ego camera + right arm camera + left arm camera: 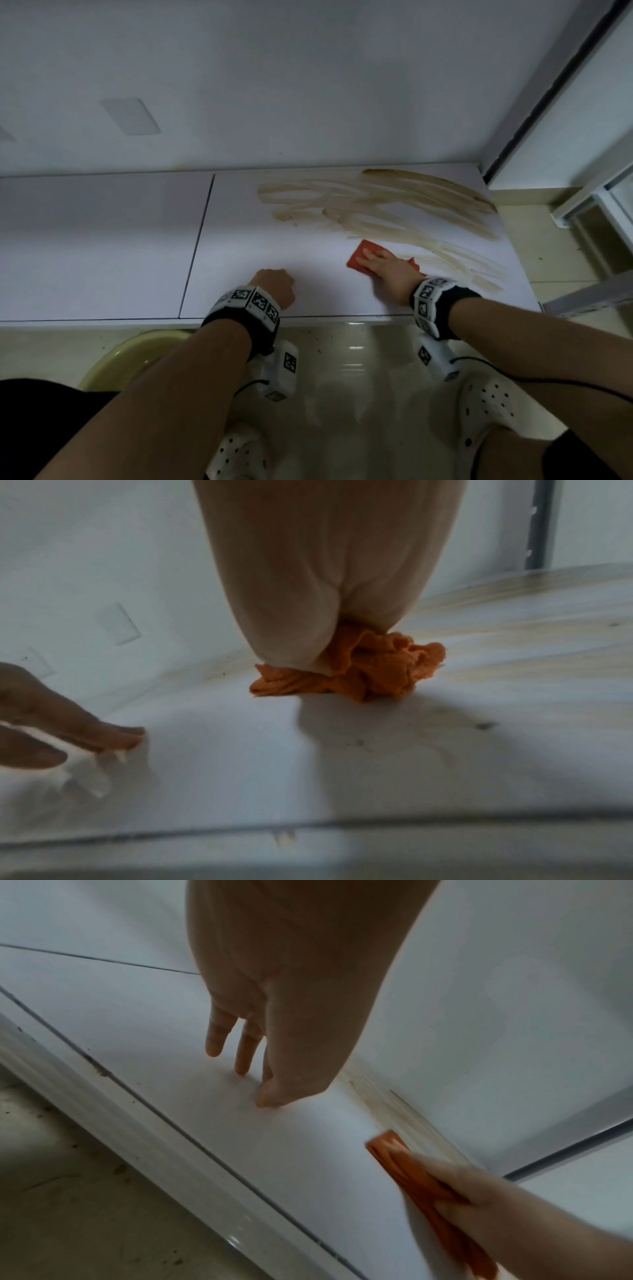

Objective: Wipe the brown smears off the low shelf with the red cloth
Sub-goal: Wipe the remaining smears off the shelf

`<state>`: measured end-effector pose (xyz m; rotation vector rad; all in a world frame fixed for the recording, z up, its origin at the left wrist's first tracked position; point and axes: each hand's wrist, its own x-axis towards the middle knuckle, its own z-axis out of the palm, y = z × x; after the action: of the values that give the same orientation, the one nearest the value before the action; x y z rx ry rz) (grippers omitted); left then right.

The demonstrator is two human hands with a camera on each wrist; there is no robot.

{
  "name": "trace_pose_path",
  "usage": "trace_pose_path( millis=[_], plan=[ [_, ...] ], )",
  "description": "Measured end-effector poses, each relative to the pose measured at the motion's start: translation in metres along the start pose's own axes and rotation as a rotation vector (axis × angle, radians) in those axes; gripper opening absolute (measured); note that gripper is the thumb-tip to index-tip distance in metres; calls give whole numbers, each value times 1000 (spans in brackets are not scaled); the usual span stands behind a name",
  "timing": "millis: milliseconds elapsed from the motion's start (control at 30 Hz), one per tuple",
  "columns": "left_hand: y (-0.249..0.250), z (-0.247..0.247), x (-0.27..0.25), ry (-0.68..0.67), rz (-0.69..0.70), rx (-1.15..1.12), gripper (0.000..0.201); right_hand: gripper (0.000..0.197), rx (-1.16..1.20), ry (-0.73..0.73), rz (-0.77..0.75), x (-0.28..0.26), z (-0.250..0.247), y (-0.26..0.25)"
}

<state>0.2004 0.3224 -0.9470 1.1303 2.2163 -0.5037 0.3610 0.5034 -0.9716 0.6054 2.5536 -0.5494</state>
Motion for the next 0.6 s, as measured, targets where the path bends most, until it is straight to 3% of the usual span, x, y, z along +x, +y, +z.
trace_pose_path(
  millis=[100, 233, 367, 500, 600],
  plan=[
    [2, 1, -1, 5, -6, 8, 44, 73, -27, 29, -76, -10, 16, -22],
    [3, 2, -5, 28, -5, 9, 45, 51, -161, 40, -266, 14, 31, -65],
    [2, 4, -4, 51, -2, -32, 46, 54, -197, -17, -296, 48, 23, -64],
    [4, 1, -5, 35, -30, -95, 47, 80, -107, 54, -195, 43, 9, -25],
    [7, 1, -6, 22, -64, -153, 45, 79, -66, 36, -73, 22, 7, 8]
  ],
)
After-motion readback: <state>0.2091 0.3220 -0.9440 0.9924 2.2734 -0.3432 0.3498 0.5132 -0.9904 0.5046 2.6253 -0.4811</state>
